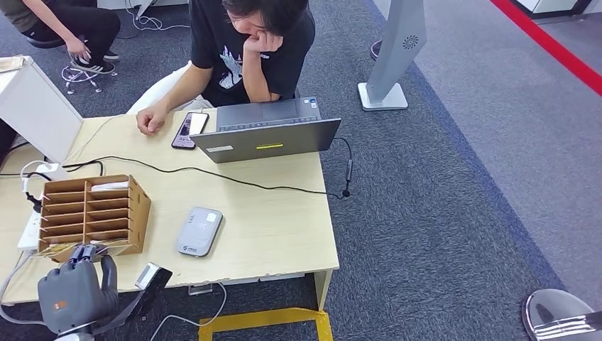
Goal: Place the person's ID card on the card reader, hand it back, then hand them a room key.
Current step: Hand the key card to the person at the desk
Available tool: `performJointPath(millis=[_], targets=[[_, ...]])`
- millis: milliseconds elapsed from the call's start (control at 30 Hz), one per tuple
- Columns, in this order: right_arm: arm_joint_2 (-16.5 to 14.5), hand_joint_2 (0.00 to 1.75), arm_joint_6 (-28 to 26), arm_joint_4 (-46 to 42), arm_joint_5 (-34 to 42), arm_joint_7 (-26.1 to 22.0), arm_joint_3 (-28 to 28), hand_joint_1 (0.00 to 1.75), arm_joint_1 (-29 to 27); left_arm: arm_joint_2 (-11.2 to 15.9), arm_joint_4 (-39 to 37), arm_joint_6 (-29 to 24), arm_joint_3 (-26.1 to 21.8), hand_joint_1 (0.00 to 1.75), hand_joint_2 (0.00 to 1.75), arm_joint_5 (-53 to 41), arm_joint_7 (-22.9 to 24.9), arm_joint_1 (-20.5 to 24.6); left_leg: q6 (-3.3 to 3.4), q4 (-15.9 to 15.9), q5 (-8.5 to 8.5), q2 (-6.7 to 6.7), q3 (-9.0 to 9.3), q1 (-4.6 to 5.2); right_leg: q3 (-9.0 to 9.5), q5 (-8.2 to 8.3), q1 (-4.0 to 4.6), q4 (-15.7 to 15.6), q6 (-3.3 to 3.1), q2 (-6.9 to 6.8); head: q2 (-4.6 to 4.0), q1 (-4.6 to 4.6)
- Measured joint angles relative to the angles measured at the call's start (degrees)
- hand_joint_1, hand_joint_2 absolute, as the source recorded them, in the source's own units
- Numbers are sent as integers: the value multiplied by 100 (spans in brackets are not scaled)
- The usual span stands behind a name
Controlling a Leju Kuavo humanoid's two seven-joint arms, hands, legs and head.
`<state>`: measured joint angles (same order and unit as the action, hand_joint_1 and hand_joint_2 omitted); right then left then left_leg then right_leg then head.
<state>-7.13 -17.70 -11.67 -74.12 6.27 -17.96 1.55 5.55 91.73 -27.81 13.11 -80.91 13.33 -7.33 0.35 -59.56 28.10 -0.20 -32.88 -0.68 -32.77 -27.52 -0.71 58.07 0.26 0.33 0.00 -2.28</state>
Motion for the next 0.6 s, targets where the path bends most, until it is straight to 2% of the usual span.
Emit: performJointPath(millis=[200,300,433,600], targets=[[0,175,-13,8,-50,6,-25,0,-1,4,263,-213,-109,175,175,166,-116,-12,0,0,0,0,1,0,0,0,0,0,0,0,0,-1],[0,175,-2,8,-155,10,-25,0,2,44,268,-394,-269,175,175,526,-240,166,-1,-1,-3,-3,1,-1,-2,1,0,0,-1,-4,0,-2],[0,175,95,8,-289,-3,-25,0,42,250,-109,-496,-782,175,175,1101,-559,971,-12,0,-17,-12,-1,-3,-2,10,1,5,-14,-14,0,2],[0,175,249,7,-441,21,33,0,141,507,-1143,-637,-1296,175,175,1003,-818,2121,-22,0,-32,-9,-2,-7,-6,23,2,13,-27,-12,0,5]])
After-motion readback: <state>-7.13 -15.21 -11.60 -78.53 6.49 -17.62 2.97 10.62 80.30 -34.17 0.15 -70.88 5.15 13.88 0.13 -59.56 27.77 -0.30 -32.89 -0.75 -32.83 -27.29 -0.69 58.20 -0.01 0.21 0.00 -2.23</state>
